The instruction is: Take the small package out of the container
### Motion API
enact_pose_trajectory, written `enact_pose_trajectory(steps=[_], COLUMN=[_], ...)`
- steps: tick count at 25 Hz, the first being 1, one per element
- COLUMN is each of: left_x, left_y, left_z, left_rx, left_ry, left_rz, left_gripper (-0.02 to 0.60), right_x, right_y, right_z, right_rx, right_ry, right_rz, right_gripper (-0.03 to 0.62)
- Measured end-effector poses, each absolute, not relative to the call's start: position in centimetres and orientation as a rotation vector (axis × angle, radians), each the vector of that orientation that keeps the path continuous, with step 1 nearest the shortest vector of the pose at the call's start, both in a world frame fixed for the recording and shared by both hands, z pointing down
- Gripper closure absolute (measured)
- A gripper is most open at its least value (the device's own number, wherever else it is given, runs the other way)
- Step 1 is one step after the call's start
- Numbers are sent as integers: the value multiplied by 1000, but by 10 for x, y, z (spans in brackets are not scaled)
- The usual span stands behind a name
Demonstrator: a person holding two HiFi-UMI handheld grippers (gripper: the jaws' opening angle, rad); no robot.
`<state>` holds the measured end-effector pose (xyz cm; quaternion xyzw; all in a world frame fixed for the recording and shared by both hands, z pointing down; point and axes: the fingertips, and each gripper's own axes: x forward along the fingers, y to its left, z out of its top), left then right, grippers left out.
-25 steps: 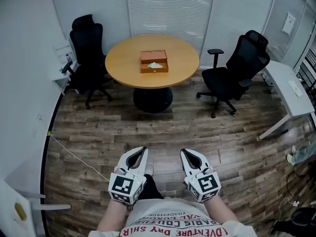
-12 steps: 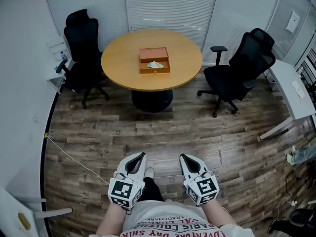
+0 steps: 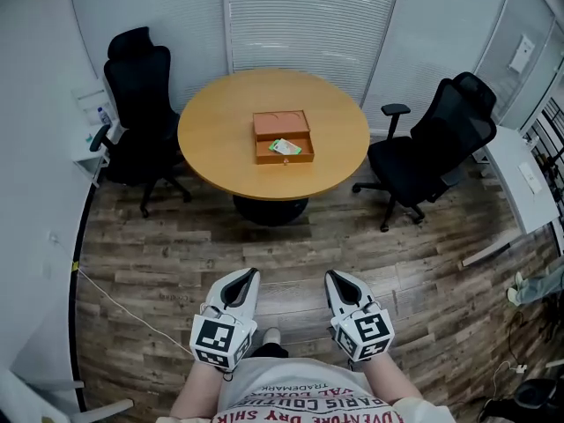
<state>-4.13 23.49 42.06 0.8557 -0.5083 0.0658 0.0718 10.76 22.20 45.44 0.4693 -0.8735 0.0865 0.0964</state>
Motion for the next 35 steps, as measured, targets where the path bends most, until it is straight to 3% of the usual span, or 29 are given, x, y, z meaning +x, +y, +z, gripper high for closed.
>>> enact_pose_trajectory(steps=[15, 35], left_x=[-103, -68], left_y=[126, -125], left_z=[420, 420], left_rx=[2547, 2311], left_ry=[-1554, -1868], left_rz=[204, 231], left_gripper=[571, 571], right_x=[53, 78], right_y=[99, -184], right_z=[458, 472], right_rx=[1343, 948], right_ry=[-2571, -2674], right_rz=[245, 211], right_gripper=[588, 588])
